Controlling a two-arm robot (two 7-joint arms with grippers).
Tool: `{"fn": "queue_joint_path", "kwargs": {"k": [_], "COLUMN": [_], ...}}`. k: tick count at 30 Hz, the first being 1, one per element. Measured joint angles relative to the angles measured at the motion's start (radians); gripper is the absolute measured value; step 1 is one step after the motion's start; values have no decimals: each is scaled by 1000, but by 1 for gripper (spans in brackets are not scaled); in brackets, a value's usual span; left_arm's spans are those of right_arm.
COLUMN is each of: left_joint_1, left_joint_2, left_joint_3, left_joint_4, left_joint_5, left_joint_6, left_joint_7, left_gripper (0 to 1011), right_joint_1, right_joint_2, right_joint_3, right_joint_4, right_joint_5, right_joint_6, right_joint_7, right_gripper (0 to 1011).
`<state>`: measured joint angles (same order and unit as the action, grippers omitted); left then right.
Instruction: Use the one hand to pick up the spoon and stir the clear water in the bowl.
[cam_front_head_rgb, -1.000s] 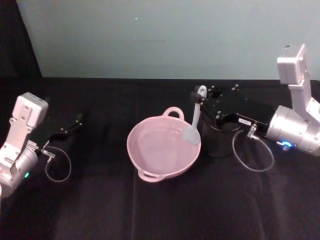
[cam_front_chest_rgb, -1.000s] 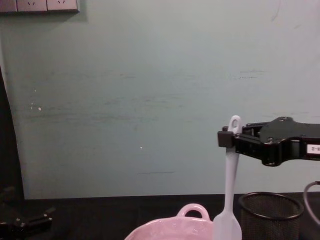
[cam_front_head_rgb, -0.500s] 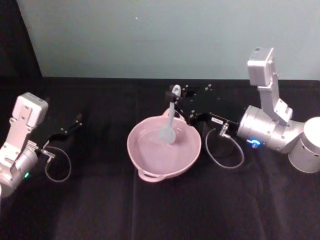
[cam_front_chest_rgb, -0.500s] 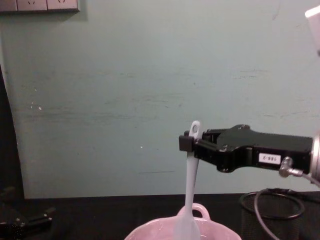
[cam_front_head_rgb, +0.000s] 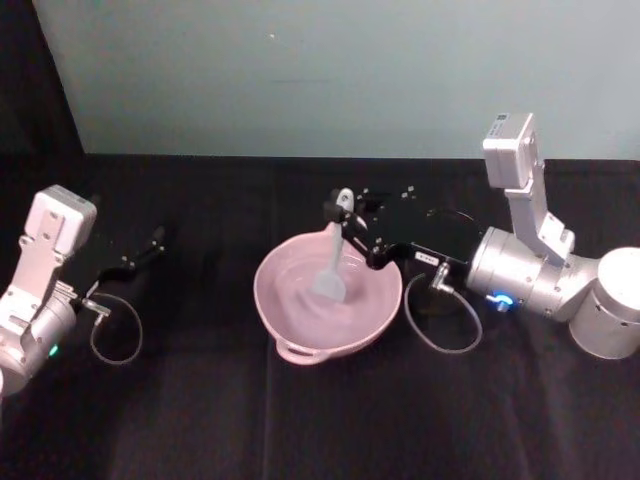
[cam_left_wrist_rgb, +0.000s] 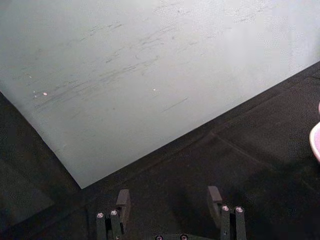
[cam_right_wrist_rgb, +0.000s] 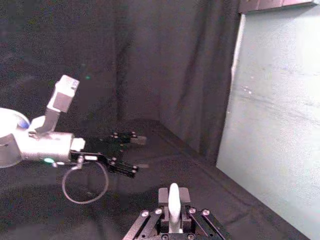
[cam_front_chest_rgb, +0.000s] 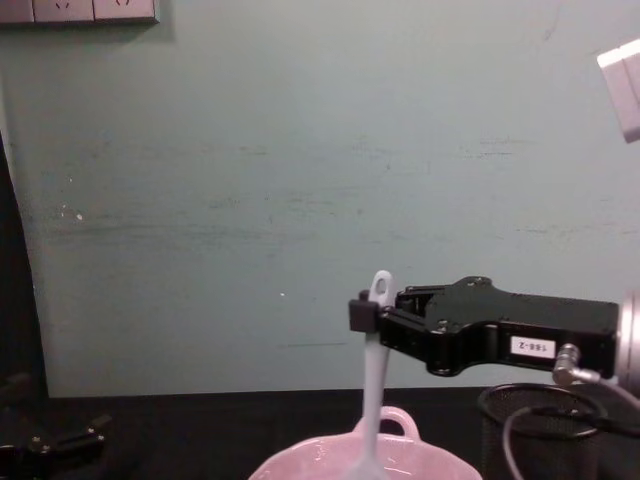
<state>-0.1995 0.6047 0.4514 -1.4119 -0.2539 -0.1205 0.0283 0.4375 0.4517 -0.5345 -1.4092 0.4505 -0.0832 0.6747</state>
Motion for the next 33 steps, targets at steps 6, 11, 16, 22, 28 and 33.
{"fn": "queue_joint_path", "kwargs": {"k": [6,11,16,22,28,33], "left_joint_1": [0,0,0,0,0,0], "left_joint_2": [0,0,0,0,0,0], "left_joint_3": [0,0,0,0,0,0], "left_joint_4": [0,0,0,0,0,0], "left_joint_5": [0,0,0,0,0,0], "left_joint_6": [0,0,0,0,0,0], "left_joint_7": [0,0,0,0,0,0], "left_gripper": [1011,1011,1011,1011,1011,1011], "right_joint_1": [22,55,92,100,95,72], "right_joint_2": [-38,-81,-136,-175,-177,-149], "right_joint_3": [-21,-35,-37,-22,1,21], "right_joint_4": [37,100,192,252,259,214], "right_joint_5": [13,8,-17,-72,-119,-140], "right_joint_6": [-1,-18,-64,-137,-174,-166], "right_joint_7": [12,10,-24,-91,-138,-148], "right_gripper": [134,134,134,135,135,135]}}
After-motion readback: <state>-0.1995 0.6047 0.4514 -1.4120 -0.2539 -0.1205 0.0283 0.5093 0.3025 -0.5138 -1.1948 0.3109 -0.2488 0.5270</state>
